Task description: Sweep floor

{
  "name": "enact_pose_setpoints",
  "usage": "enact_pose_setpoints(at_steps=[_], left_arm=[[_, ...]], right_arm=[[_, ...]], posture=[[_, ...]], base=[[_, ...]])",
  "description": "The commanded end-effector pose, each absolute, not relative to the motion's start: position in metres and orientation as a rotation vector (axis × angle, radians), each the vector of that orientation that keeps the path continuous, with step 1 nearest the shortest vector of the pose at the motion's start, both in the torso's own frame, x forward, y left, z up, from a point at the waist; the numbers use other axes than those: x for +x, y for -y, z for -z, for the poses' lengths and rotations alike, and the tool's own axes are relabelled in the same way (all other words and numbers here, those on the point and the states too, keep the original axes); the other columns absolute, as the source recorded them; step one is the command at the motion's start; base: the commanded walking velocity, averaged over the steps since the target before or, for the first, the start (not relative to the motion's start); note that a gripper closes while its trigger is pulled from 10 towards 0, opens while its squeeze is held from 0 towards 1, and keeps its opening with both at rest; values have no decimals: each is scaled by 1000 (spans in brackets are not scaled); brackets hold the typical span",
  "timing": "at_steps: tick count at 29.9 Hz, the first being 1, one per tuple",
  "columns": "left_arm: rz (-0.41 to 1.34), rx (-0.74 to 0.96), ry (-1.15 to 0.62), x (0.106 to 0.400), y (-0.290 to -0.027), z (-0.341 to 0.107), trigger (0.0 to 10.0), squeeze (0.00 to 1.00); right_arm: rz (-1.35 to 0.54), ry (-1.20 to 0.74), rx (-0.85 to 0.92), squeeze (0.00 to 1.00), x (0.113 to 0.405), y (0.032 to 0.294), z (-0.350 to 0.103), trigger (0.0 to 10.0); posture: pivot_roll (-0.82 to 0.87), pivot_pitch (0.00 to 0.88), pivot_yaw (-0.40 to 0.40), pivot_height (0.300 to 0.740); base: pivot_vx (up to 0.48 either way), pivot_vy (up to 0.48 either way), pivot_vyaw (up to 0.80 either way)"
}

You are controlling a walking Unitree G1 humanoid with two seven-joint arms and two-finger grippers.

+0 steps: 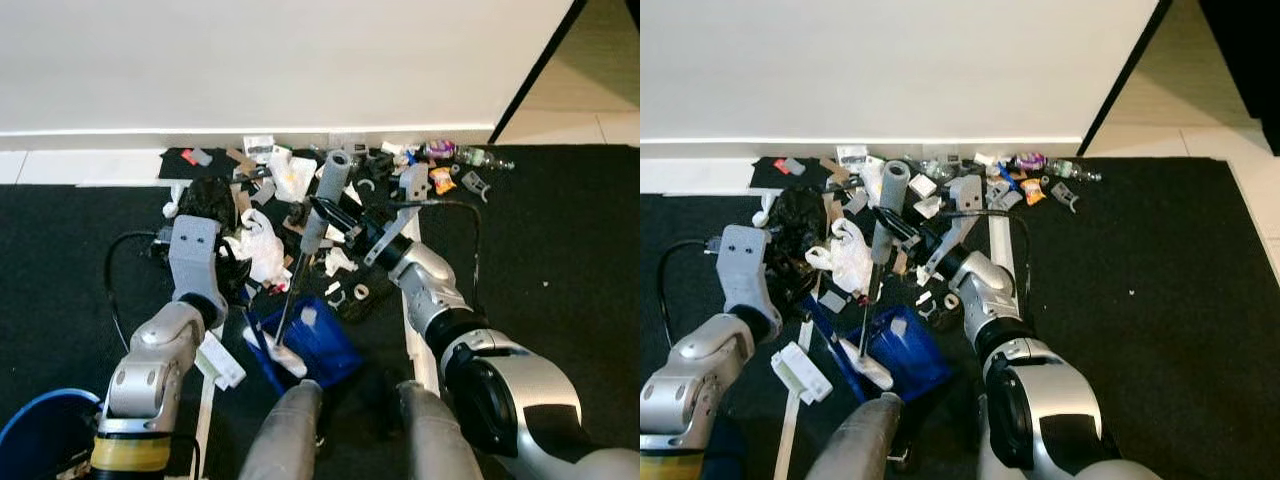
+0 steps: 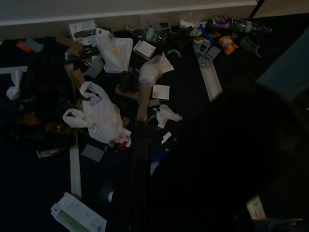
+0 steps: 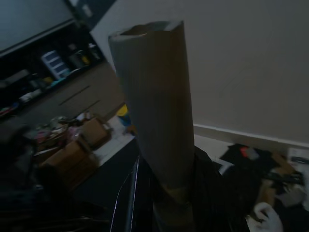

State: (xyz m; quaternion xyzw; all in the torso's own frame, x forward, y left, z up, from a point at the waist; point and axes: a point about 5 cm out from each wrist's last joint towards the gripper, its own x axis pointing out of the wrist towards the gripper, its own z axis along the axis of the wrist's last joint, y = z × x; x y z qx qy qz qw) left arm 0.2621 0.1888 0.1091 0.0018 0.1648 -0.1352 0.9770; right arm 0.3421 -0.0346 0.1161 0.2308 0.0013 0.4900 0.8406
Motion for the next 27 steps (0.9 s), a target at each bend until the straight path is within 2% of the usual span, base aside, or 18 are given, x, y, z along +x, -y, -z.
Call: enact_pose_setpoints(at_steps=[1,4,8,12,14,16,20,25,27], left_arm=[[381,-89,-341,259,-167,-104,10000,0],[378,-92,-339,259,-167,-104,10000,0],[373,-94,-340,261,-168,-103,10000,0],[373,-92,-341,263,-168,-103,10000,0],[370,-91,-341,264,-169,-103,10000,0],[370,-91,-341,264,-169,-103,10000,0],[366,-89,-335,267,-170,-105,10000,0],[366,-92,-328,267,-171,-107,10000,0],[364,-96,-315,267,-171,-110,10000,0]], right_arm=[[-1125,-23,621,0,320,-4,-106,10000],[-1124,17,578,0,323,1,-111,10000],[-1073,159,401,0,341,34,-133,10000],[-1044,218,338,0,348,50,-144,10000],[-991,254,235,0,354,65,-152,10000],[-991,254,235,0,354,65,-152,10000],[-771,108,-106,0,365,107,-135,10000],[-707,56,-170,0,365,114,-126,10000],[-611,-1,-221,0,366,123,-117,10000]], posture=[[209,288,-22,740],[204,288,-24,740],[180,287,-25,740],[172,288,-23,740],[168,288,-21,740],[168,288,-21,740],[170,294,-12,740],[187,301,-8,740],[198,306,-6,740]], base=[[0,0,0],[0,0,0],[0,0,0],[0,0,0],[0,0,0],[0,0,0],[0,0,0],[0,0,0],[0,0,0]])
